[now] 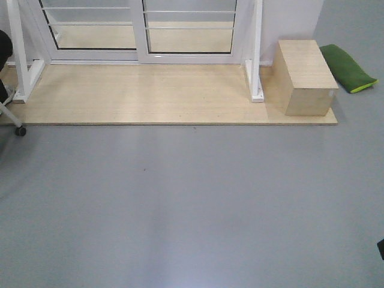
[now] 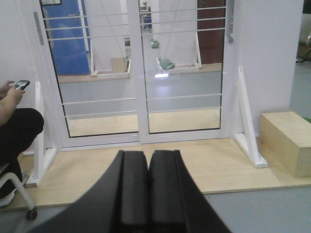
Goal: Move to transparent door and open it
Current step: 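Drive forward onto the wooden platform up to the glass door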
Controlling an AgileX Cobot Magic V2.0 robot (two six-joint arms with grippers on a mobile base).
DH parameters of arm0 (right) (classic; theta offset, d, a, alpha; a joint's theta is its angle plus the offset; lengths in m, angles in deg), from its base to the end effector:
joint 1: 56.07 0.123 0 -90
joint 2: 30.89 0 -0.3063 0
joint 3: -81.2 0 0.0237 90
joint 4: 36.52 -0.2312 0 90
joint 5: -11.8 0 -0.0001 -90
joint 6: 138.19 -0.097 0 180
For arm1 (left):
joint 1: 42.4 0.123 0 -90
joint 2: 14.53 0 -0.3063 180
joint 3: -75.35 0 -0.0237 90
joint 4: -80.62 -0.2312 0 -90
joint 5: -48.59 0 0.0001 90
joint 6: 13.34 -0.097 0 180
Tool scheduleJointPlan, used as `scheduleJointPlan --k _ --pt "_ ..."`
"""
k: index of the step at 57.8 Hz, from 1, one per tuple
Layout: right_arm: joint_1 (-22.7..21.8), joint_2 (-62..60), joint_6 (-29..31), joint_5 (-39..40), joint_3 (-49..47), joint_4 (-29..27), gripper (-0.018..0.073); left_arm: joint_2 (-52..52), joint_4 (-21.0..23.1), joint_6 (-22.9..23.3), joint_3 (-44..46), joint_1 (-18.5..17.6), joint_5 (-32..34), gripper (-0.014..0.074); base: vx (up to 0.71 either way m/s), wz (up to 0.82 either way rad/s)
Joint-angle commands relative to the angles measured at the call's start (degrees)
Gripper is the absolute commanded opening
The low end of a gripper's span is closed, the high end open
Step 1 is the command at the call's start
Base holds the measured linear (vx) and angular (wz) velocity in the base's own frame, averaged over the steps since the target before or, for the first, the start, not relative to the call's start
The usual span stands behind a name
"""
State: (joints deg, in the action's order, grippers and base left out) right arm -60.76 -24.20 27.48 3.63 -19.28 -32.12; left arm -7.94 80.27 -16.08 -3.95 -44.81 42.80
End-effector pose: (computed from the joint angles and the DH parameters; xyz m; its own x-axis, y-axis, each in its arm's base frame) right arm 0.0215 -0.0028 0.1901 -0.0585 0.1786 -0.9822 0.1043 0.9796 0.1719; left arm 0.0216 -0.0008 0.1954 -0.0270 0.0551 -0.9981 0.0430 0.9976 0.0539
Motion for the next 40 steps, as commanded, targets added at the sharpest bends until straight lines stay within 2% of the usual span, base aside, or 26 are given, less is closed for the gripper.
scheduleJointPlan --k 1,40 --pt "-0.06 -0.81 -0.06 4.59 0.76 0.20 -0.0008 -0.16 0.35 0.28 -1.41 0.02 4.86 -0.0006 0.58 0.14" --pt "-0.06 -0.81 -0.06 4.59 0.76 0.20 -0.0008 -0.16 0.35 0.28 -1.41 0.02 4.86 -0.0006 0.58 -0.03"
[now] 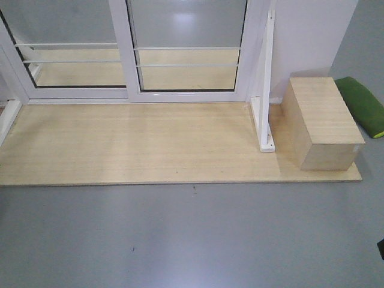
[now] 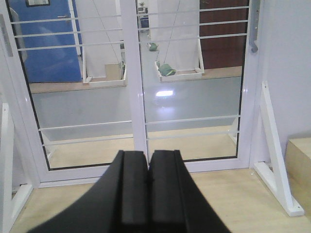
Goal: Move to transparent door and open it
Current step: 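Drive forward onto the wooden platform up to the glass door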
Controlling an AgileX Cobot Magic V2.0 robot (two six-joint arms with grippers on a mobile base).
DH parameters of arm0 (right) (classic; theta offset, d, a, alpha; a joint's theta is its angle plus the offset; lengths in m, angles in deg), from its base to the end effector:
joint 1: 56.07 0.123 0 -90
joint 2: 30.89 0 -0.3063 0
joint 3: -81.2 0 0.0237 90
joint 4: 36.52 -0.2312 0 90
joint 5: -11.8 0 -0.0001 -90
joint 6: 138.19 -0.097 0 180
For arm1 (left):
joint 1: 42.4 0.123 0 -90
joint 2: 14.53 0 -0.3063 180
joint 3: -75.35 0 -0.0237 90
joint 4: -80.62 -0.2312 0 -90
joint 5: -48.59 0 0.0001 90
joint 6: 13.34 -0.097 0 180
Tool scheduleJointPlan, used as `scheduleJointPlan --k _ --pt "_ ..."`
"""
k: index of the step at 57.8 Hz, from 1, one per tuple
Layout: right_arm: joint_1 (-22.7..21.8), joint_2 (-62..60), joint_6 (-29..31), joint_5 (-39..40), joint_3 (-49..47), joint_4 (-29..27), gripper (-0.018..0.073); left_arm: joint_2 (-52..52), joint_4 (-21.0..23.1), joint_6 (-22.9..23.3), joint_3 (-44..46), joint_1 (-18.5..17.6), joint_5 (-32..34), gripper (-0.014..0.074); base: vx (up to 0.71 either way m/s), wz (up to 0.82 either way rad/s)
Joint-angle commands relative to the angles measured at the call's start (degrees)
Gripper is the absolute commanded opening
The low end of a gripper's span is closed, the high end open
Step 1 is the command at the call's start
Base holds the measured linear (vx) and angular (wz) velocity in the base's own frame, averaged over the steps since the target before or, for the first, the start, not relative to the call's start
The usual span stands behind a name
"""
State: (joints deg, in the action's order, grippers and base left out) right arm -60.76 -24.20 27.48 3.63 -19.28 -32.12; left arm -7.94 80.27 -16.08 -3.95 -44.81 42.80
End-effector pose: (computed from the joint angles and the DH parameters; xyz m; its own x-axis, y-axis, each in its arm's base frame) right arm 0.0215 -0.0028 0.1901 -0.0585 0.1786 -0.9822 0.1043 0.9796 0.1719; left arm 0.0216 -0.0008 0.1954 -0.0270 0.0551 -0.9981 0.0430 0.9976 0.0539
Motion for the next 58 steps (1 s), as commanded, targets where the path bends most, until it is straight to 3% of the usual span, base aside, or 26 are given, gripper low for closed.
scheduleJointPlan --k 1,58 --pt "-0.06 -0.81 -0.06 4.59 0.76 0.20 -0.0008 -0.16 0.35 0.28 -1.41 0.02 4.86 -0.0006 0.56 -0.05" --pt "-0.06 -0.81 -0.06 4.59 0.76 0.20 -0.0008 -0.16 0.35 0.28 -1.41 0.02 4.86 -0.0006 0.51 -0.03"
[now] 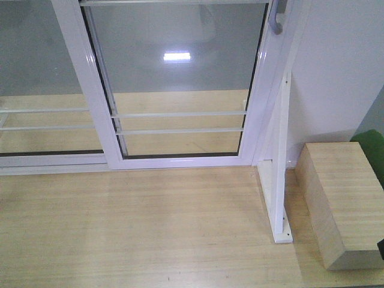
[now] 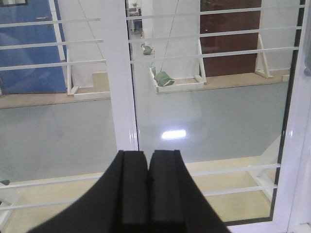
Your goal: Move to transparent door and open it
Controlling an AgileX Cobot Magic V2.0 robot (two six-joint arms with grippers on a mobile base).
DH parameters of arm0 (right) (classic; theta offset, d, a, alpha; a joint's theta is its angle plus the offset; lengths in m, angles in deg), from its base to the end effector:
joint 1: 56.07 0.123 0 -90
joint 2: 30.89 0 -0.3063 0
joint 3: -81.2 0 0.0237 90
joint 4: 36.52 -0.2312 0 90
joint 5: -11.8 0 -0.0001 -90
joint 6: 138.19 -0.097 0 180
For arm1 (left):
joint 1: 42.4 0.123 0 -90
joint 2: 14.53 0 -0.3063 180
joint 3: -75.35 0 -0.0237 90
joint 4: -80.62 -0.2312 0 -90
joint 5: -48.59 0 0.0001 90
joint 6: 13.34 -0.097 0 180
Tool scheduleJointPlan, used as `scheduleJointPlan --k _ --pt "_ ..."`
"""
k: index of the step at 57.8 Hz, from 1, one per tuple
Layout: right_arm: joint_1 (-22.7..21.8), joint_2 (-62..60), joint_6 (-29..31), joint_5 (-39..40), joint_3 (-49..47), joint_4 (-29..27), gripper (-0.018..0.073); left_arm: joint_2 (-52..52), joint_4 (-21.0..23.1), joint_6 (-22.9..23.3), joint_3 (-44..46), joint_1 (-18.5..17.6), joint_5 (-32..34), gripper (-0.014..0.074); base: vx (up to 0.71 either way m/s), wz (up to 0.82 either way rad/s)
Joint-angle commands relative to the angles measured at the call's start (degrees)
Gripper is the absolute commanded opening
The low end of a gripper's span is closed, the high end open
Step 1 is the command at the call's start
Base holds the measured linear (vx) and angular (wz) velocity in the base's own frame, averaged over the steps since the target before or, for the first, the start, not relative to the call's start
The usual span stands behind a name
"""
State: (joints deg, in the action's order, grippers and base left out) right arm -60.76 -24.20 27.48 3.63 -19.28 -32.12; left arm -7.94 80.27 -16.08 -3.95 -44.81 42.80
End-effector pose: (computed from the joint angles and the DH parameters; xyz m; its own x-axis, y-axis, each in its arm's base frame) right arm 0.0215 -0.0028 0.1901 -0.0585 0.1786 -0.9822 0.1043 0.9796 0.1719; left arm 0.0216 -0.0008 0.1954 -0.0270 0.0551 -0.9981 0.0430 0.9976 0.0539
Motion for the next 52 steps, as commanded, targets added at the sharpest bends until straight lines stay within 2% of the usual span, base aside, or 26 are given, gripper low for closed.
scheduleJointPlan --k 1,27,52 --pt "-0.06 -0.81 -0.06 4.59 0.76 0.20 -0.0008 -0.16 0.35 0.28 -1.41 0.02 4.86 -0.0006 0.41 -0.02" --pt "-0.06 -0.81 -0.06 4.59 0.76 0.20 -0.0008 -0.16 0.35 0.28 -1.41 0.02 4.86 -0.0006 0.34 0.01" --pt "-0.06 -0.81 -0.06 4.59 0.76 0.20 -0.0008 -0.16 0.35 0.28 -1.41 0.02 4.86 -0.0006 0.19 0.02"
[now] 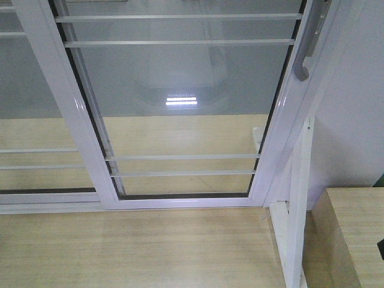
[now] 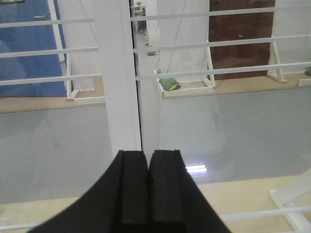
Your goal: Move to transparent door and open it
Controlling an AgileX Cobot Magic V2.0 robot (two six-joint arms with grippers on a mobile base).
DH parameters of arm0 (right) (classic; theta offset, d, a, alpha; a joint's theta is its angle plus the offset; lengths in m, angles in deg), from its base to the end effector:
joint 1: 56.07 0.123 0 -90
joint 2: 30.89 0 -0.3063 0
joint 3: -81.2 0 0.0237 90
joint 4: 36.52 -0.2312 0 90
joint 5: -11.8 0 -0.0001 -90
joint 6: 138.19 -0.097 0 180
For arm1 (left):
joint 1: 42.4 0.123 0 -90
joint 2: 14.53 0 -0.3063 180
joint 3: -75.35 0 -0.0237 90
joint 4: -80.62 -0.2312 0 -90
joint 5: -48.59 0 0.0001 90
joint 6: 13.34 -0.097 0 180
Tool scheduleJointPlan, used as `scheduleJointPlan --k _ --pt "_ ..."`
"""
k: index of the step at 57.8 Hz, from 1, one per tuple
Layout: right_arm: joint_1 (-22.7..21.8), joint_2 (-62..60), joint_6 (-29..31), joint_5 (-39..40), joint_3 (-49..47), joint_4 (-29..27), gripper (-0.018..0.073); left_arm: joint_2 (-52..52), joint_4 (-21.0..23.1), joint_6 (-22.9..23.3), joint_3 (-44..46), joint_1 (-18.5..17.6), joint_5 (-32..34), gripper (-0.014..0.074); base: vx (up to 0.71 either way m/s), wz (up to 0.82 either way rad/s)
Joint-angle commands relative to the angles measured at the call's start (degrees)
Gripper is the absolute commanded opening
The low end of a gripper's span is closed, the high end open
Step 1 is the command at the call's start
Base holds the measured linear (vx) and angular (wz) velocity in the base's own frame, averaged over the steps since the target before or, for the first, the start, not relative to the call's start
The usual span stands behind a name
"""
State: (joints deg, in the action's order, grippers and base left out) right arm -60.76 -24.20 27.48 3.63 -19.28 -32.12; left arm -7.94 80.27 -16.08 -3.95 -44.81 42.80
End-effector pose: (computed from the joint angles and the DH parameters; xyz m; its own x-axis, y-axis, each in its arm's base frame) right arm 0.0215 -0.0028 0.1901 -0.0585 0.1786 -0.9822 0.1043 0.9796 0.1719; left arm 0.0216 -0.0008 0.1954 -0.0270 0.0551 -0.9981 0.0430 0.9976 0.0539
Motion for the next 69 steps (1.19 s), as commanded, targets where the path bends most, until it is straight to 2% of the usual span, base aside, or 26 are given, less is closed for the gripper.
scheduleJointPlan --k 1,69 --pt "-0.06 -0.81 -0.06 4.59 0.76 0.20 -0.0008 -0.16 0.35 0.28 -1.41 0.02 4.86 -0.0006 0.14 0.01" --pt "-0.35 0.90 -0.06 3.96 0.71 0.20 -0.0008 -0.16 0.35 0.28 -1.35 0.08 4.87 -0.0006 0.06 0.01"
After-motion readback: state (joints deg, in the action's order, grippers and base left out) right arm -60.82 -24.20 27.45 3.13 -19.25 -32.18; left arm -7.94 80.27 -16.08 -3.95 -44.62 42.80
